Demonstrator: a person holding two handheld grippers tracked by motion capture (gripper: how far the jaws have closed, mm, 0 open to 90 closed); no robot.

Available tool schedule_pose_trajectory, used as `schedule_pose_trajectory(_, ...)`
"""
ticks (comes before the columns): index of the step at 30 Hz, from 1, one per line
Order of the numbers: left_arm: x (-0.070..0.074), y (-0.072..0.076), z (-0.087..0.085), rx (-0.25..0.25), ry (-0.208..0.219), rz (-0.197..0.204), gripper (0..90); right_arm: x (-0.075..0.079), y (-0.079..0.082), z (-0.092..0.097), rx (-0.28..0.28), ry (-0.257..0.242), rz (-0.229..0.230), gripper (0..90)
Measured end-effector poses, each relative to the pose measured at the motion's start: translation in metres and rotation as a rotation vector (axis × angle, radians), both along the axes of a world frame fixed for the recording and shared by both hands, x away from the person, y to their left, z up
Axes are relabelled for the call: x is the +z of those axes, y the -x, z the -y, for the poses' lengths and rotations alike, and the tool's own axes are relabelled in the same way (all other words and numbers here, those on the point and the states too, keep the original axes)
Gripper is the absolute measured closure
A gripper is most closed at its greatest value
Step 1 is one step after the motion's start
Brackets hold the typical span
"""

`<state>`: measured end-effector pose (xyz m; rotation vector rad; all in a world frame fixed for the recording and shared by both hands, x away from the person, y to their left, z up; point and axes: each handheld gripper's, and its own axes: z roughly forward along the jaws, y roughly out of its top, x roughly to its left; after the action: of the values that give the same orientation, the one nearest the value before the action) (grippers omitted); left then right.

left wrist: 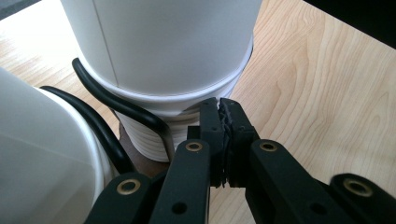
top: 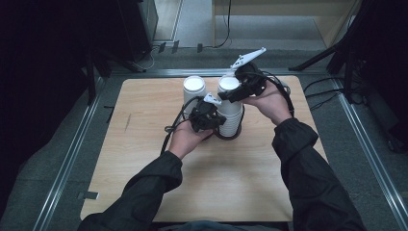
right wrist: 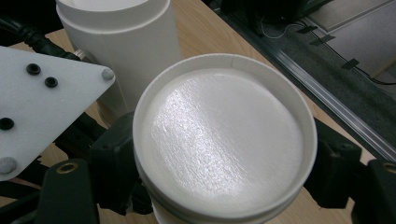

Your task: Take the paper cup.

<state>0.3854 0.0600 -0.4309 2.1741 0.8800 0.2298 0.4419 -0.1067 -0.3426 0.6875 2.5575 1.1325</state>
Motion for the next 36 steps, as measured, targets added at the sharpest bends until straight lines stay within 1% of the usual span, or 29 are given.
schedule_pose_trajectory(3, 0.0000, -0.0001, 0.0006, 0.000, -0.004, 0.004, 88.4, 0.0013, -0.0004, -0.0005, 0.004, 0.016, 0.004, 24.1)
schedule_pose_trajectory(6, 0.0000, 0.0000, 0.0006, -0.001, -0.004, 0.005, 88.5, 0.0023, -0.0005, -0.0014, -0.003, 0.021, -0.003, 24.2)
schedule_pose_trajectory(11, 0.0002, 0.0000, 0.0010, 0.003, -0.010, 0.011, 88.5, 0.0023, -0.0002, -0.0016, -0.029, 0.013, -0.008, 24.6)
schedule_pose_trajectory(15, 0.0003, -0.0001, 0.0011, 0.007, -0.011, 0.013, 88.5, 0.0007, 0.0012, -0.0014, -0.049, -0.008, -0.001, 24.7)
schedule_pose_trajectory(20, 0.0008, 0.0007, 0.0027, 0.009, -0.029, 0.028, 88.7, 0.0005, 0.0007, -0.0007, -0.051, -0.015, -0.006, 24.7)
schedule_pose_trajectory(22, 0.0011, 0.0004, 0.0031, 0.011, -0.028, 0.023, 88.9, 0.0008, 0.0001, -0.0008, -0.051, -0.013, -0.009, 24.8)
schedule_pose_trajectory(24, 0.0013, 0.0003, 0.0035, 0.009, -0.034, 0.025, 88.9, 0.0022, -0.0003, -0.0017, -0.046, -0.001, -0.015, 24.8)
schedule_pose_trajectory(26, 0.0014, -0.0001, 0.0031, 0.011, -0.034, 0.023, 88.9, 0.0033, -0.0006, -0.0029, -0.054, 0.010, -0.019, 24.8)
schedule_pose_trajectory(28, 0.0015, -0.0005, 0.0025, 0.013, -0.030, 0.019, 88.8, 0.0031, 0.0001, -0.0038, -0.064, 0.008, -0.015, 24.9)
schedule_pose_trajectory(36, 0.0017, -0.0011, 0.0016, 0.009, -0.025, 0.014, 88.2, 0.0034, 0.0008, -0.0047, -0.069, 0.011, -0.011, 24.9)
